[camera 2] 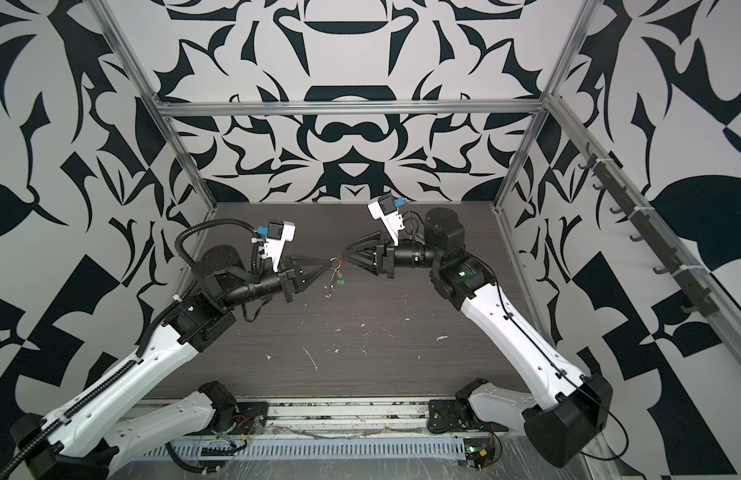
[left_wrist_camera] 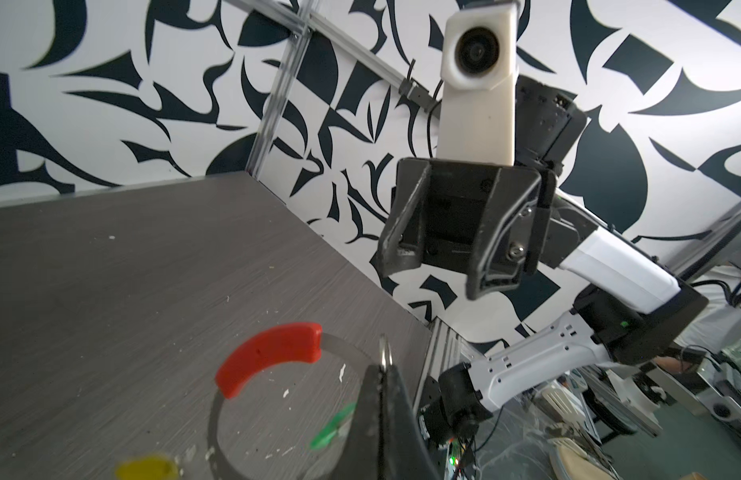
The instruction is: Remove the keys from the keyring
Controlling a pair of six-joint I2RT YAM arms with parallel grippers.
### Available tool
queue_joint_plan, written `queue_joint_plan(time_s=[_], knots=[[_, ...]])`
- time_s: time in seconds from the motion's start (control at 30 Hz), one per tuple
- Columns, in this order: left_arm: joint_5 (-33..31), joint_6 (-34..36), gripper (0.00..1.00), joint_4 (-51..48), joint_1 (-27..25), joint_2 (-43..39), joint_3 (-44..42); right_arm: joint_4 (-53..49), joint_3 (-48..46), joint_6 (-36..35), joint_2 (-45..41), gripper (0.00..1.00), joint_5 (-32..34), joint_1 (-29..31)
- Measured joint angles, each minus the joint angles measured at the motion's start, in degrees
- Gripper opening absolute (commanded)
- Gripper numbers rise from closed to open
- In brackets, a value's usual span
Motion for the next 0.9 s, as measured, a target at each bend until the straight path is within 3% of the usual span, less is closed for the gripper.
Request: queue_joint_plan(time_s=[0.5,0.9], knots=[[-4.35,-2.12,0.00,12.31,-1.07,-0.76,-2.89,8.33,-3.93,5.84,-1.99,0.47,9.01,3.65],[-4.15,-2.93,0.00,15.02,-1.79,-0.72,-2.89,13.53,-3.93,9.44,-1.38,0.36,8.04,4.28]])
